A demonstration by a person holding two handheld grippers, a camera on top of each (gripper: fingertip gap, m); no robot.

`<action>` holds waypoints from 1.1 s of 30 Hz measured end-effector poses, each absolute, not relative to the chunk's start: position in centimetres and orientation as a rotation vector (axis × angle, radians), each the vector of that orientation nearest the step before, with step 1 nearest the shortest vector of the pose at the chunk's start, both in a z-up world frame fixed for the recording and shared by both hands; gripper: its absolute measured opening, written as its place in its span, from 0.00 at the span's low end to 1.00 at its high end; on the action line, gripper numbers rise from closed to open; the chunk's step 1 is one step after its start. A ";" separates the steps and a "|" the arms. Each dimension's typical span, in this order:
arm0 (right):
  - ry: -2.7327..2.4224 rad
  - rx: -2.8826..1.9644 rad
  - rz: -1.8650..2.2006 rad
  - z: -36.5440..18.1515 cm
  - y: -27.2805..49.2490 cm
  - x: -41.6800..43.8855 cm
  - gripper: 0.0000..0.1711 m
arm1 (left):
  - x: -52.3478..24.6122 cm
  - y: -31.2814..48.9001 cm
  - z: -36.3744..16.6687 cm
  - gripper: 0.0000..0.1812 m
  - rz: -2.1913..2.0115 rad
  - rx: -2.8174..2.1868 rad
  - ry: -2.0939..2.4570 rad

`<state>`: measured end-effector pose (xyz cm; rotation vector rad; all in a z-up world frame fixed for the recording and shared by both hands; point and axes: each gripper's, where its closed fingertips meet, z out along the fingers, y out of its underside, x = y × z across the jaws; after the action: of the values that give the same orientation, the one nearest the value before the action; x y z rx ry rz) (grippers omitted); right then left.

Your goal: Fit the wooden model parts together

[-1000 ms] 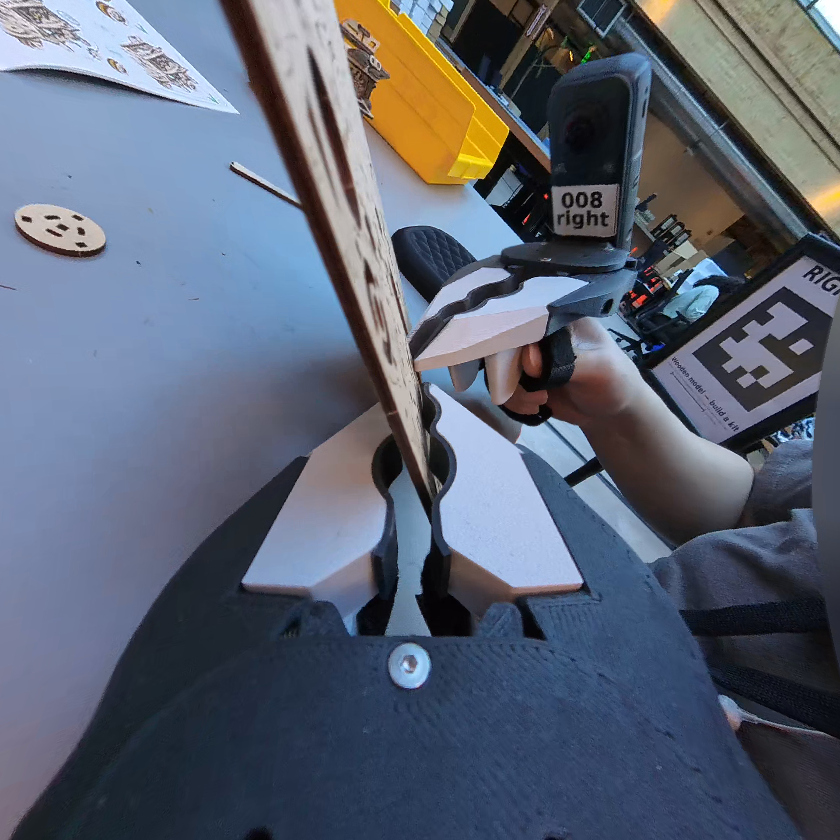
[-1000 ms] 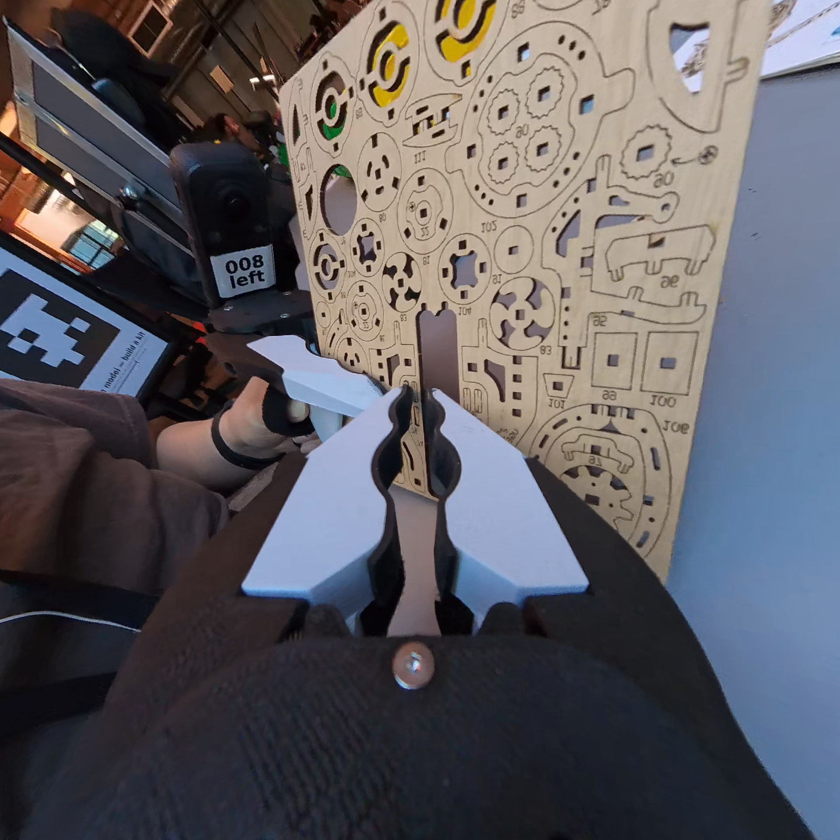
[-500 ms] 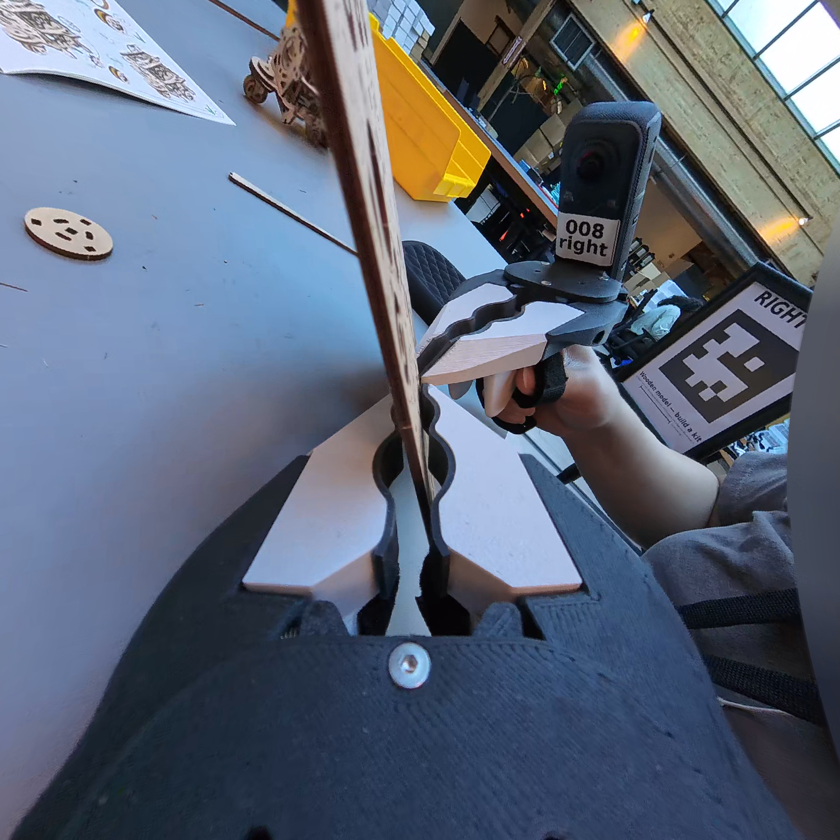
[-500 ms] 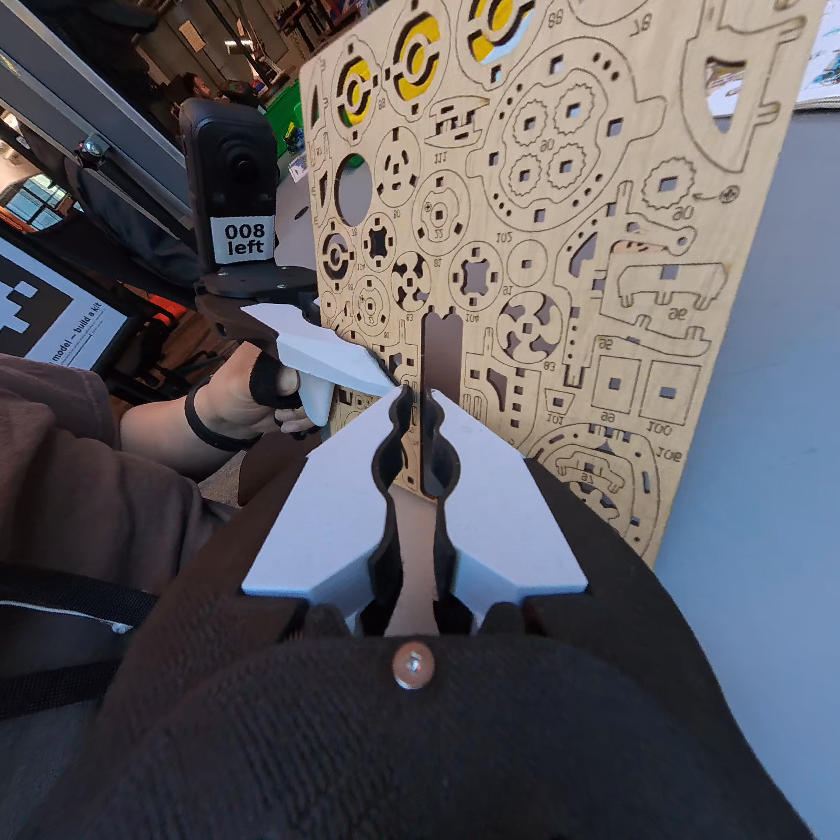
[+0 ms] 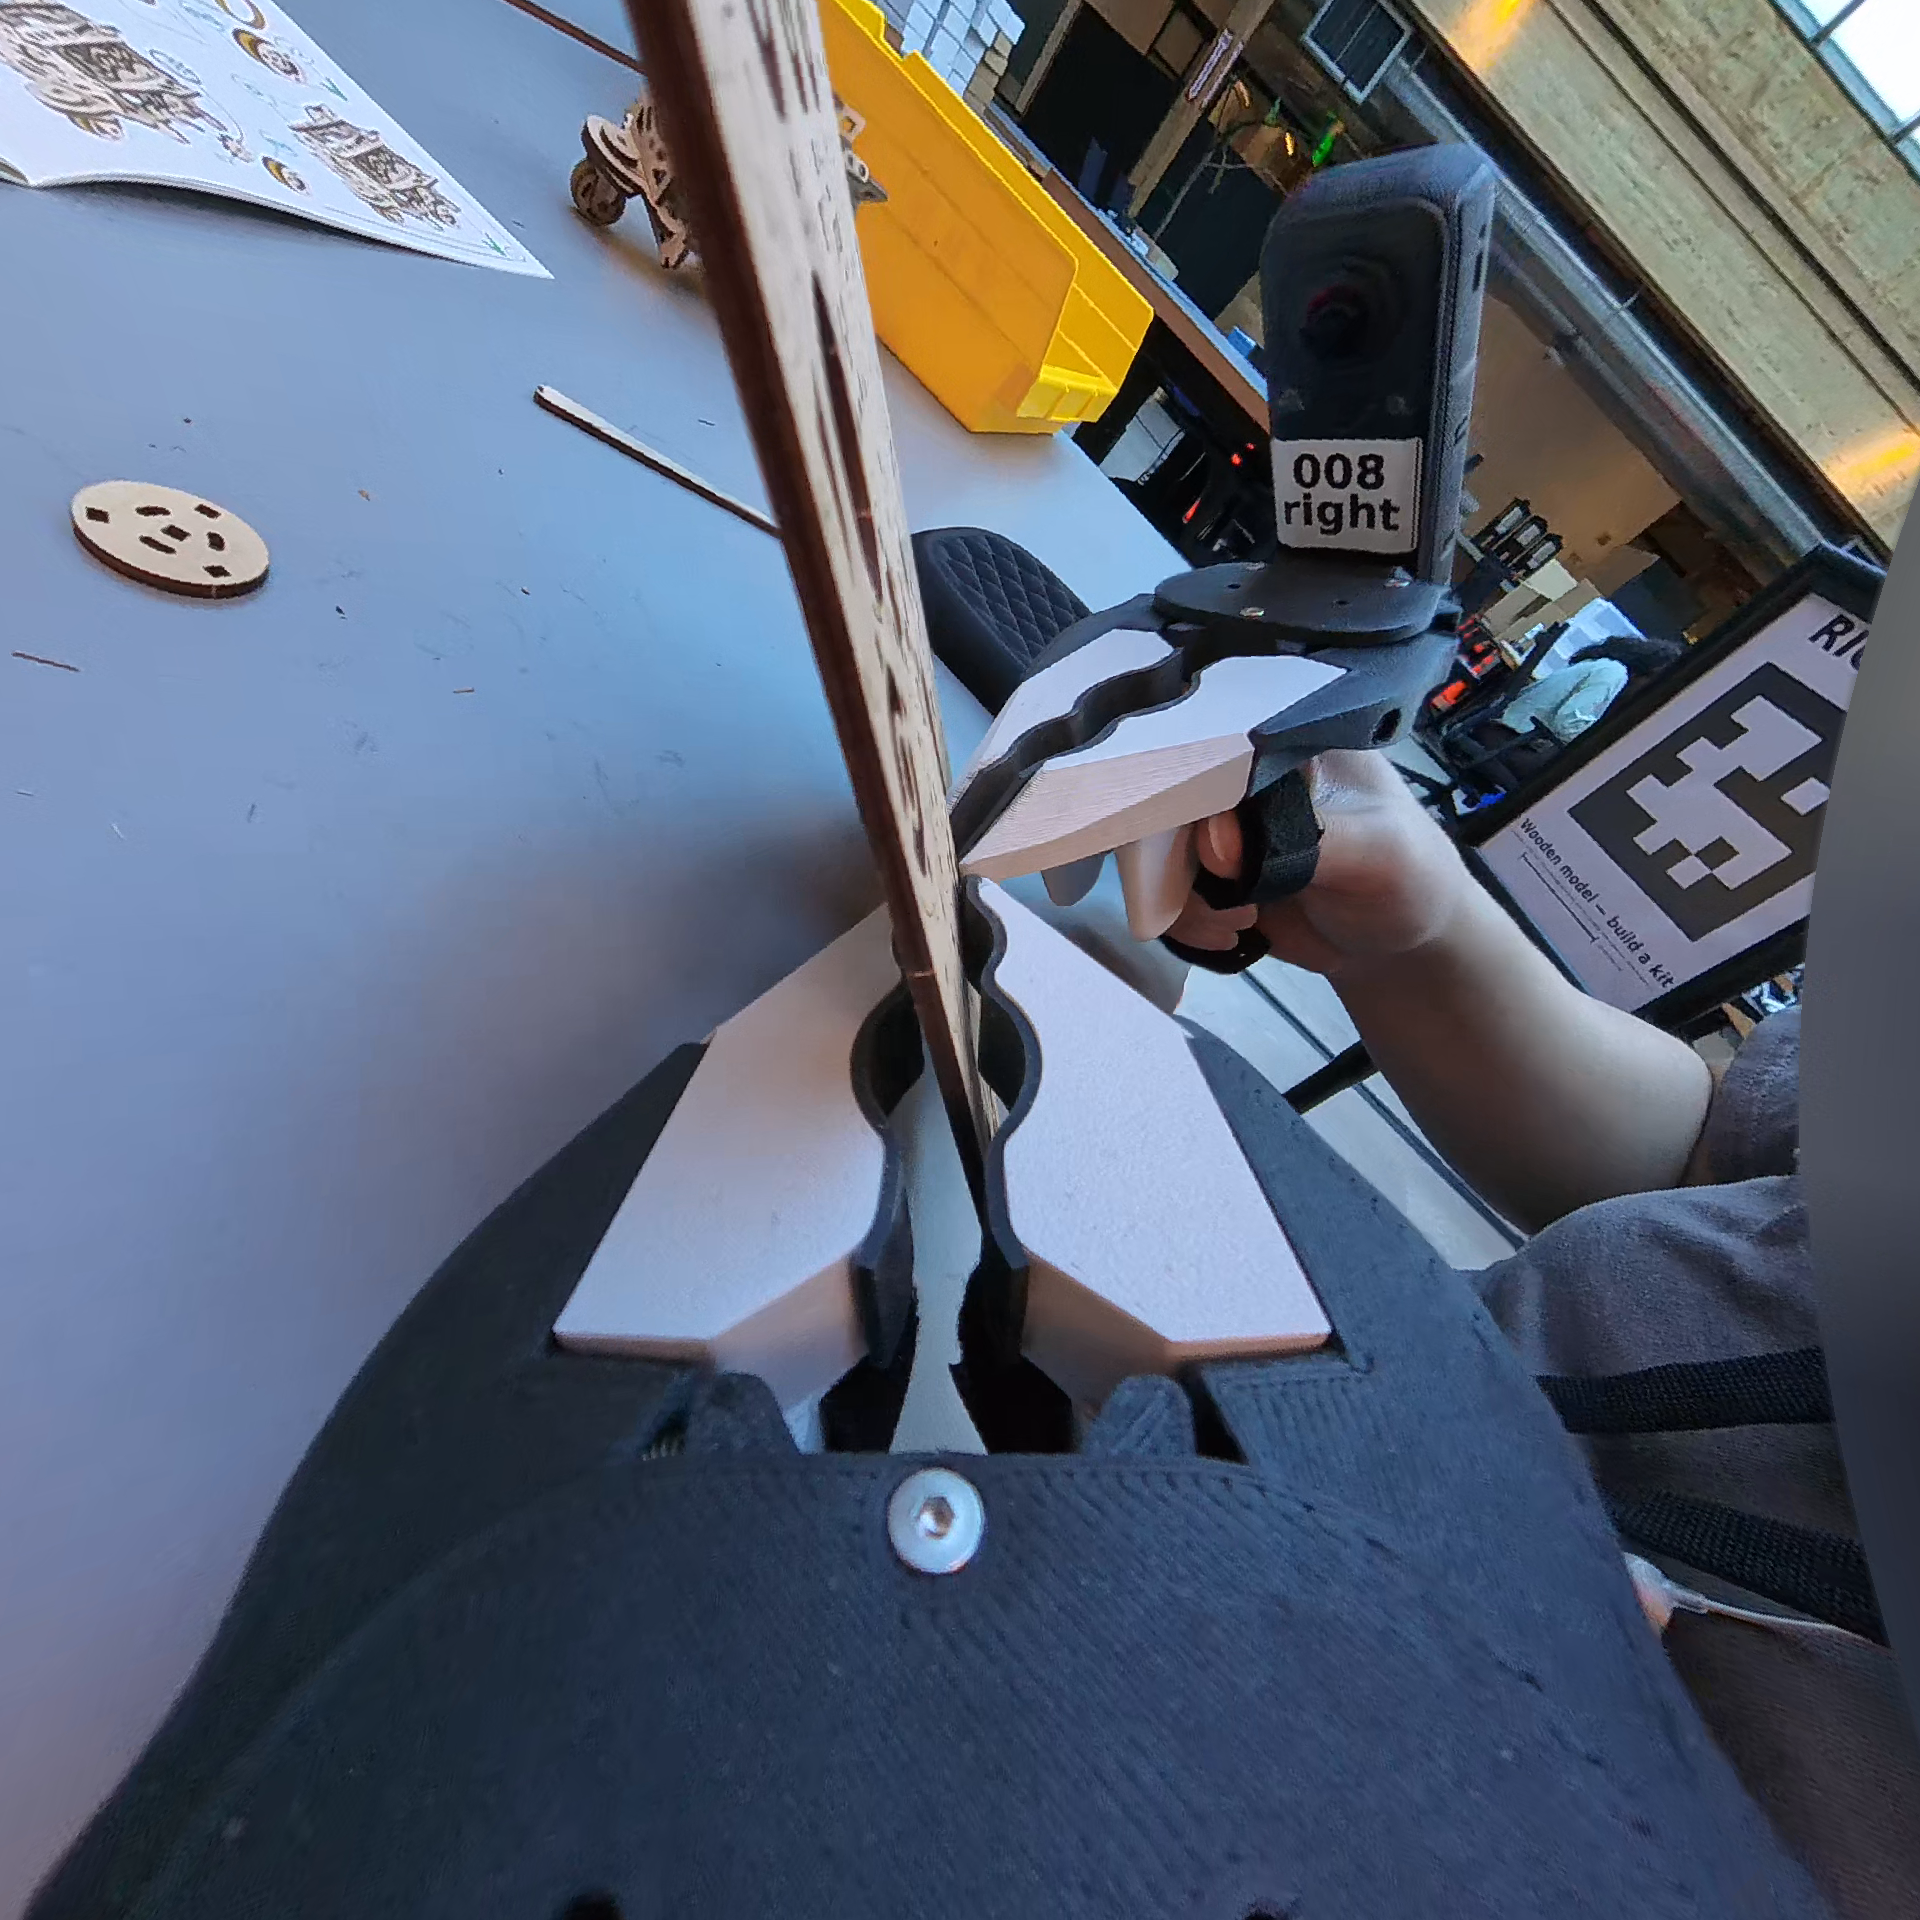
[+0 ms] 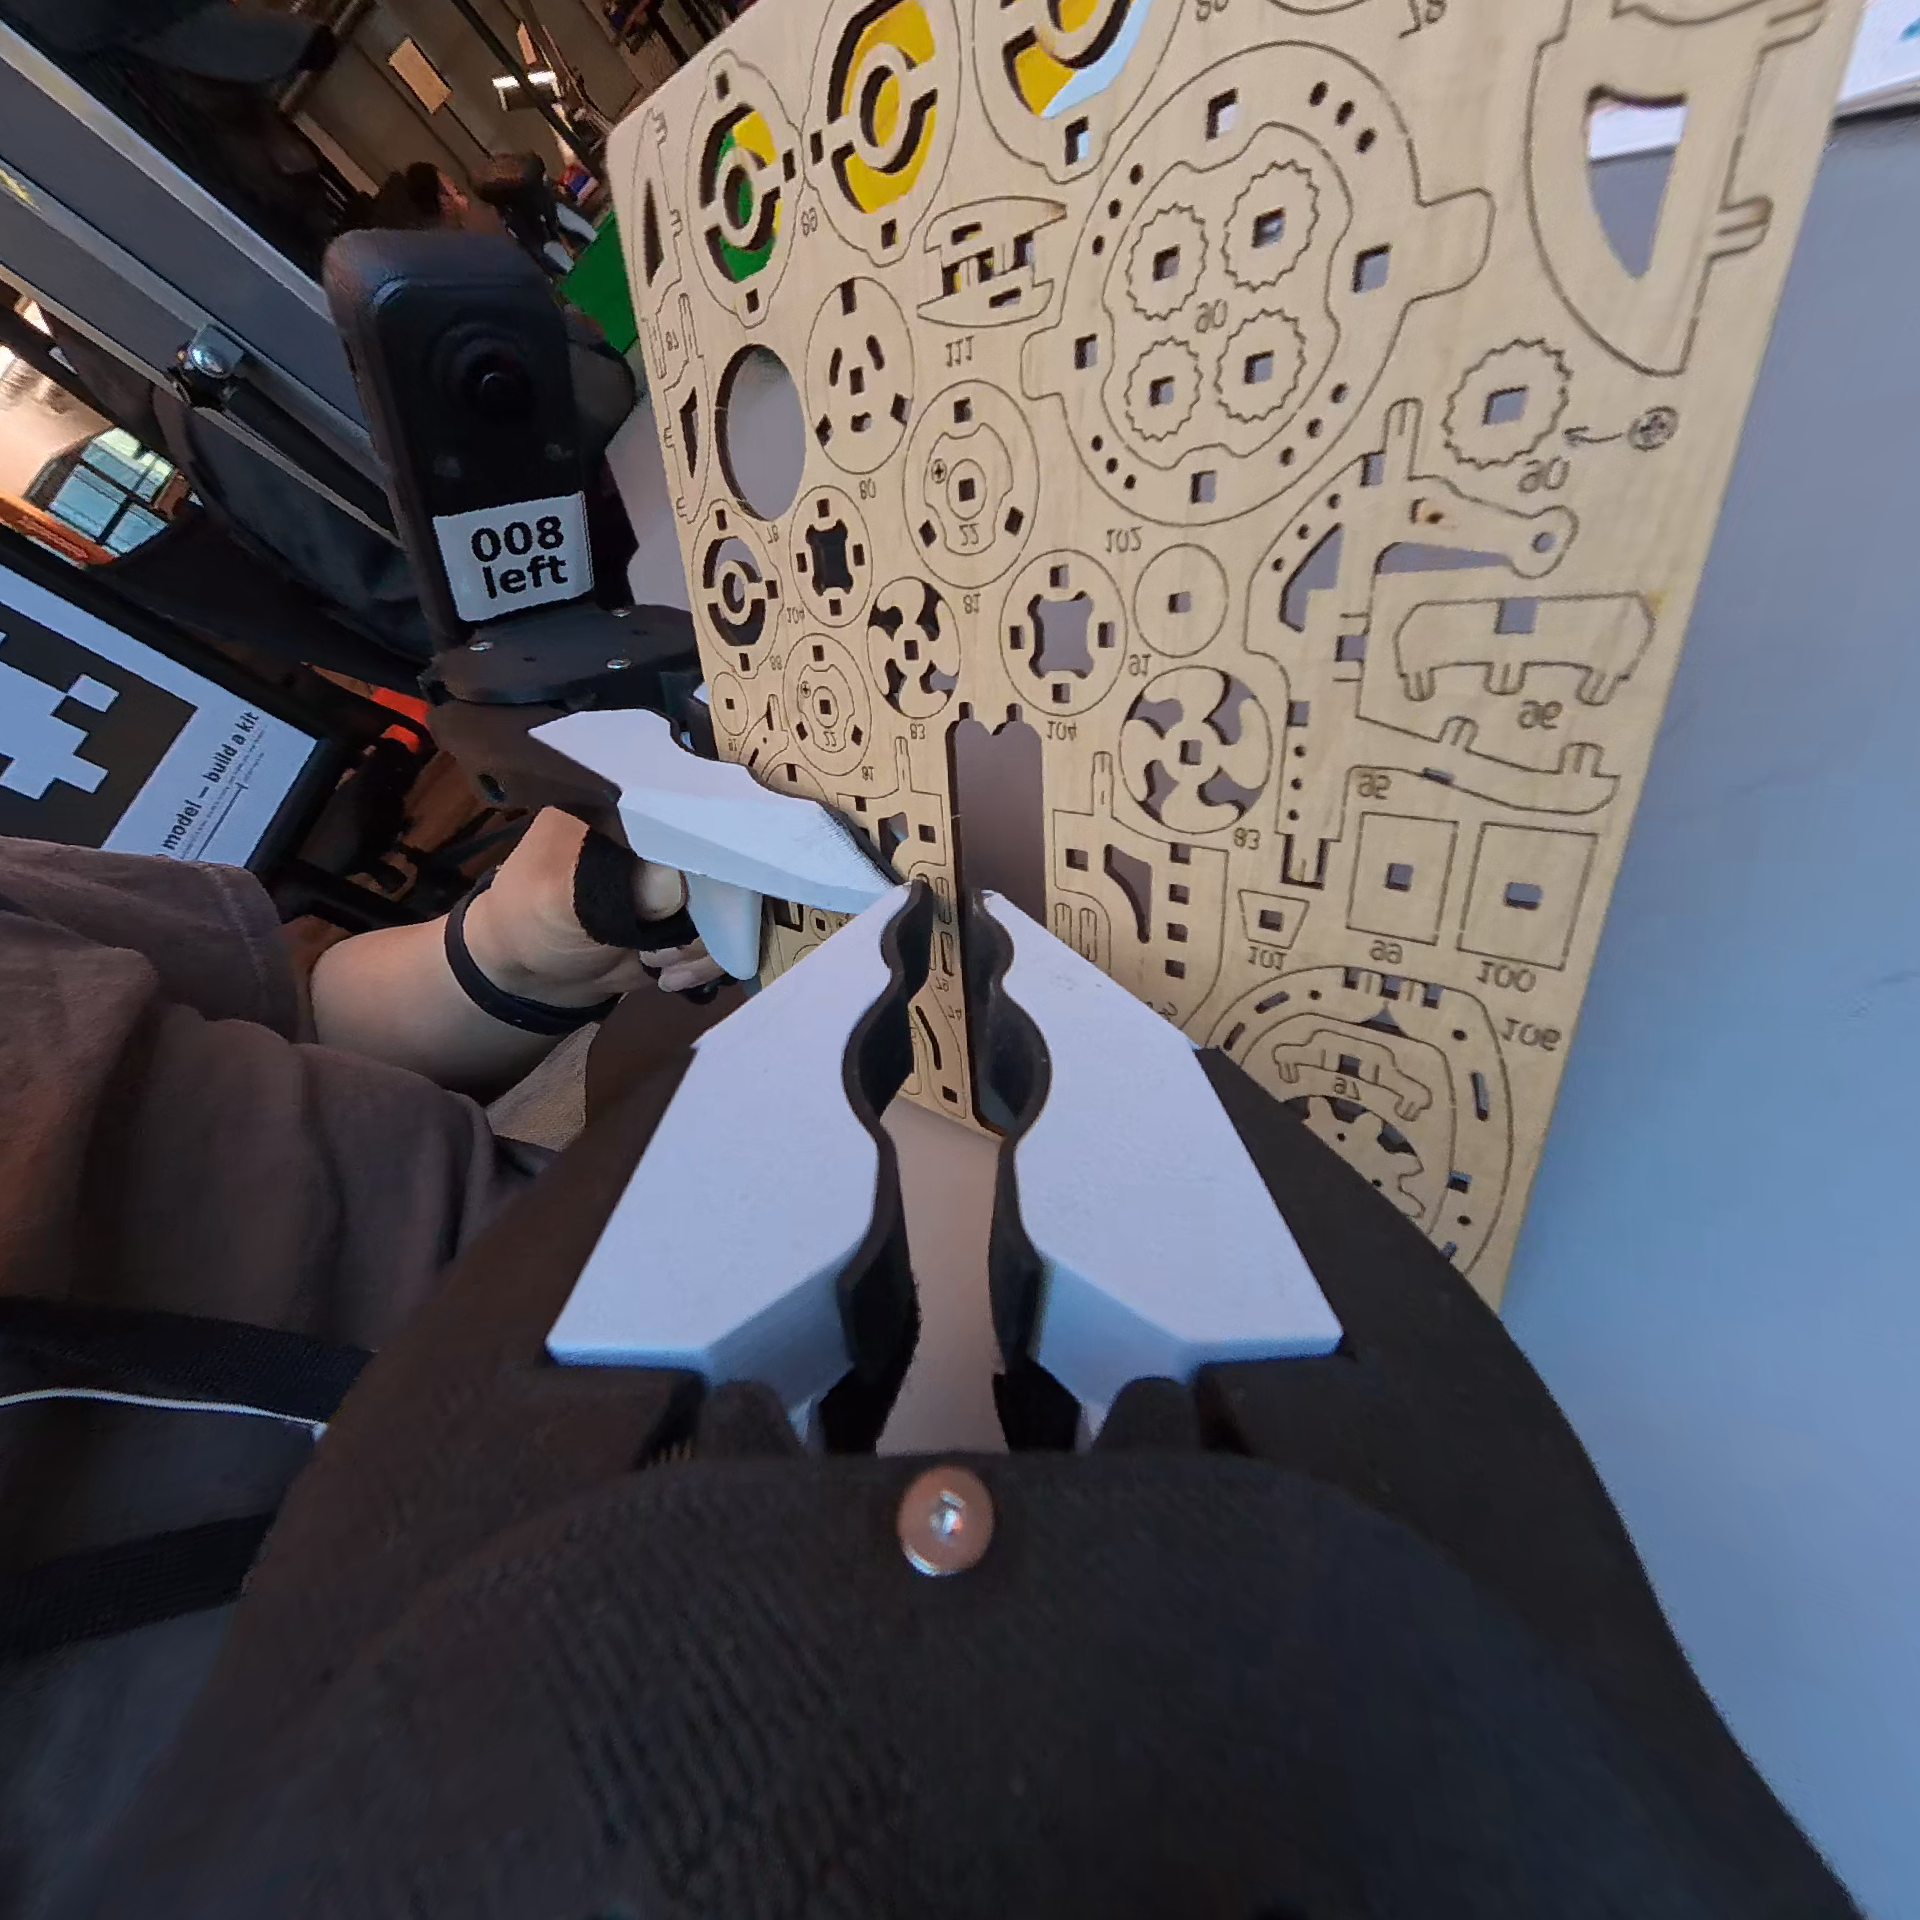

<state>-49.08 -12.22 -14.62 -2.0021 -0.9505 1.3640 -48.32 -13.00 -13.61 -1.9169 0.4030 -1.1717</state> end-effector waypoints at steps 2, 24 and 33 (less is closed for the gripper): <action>-0.968 -2.016 1.358 -14.8 -12.4 -49.1 0.03 | -48.3 -13.1 -13.7 0.01 -1.138 -1.920 0.420; -0.877 -2.027 1.420 -14.7 -12.5 -49.6 0.03 | -48.7 -13.1 -14.1 0.01 -1.062 -1.935 0.404; -0.883 -1.976 1.468 -14.0 -12.5 -49.3 0.03 | -48.3 -13.2 -13.8 0.01 -1.027 -1.895 0.454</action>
<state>-49.29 -12.54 -14.03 -1.9763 -0.8825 1.4679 -48.31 -13.23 -13.85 -1.8950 0.4538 -1.0269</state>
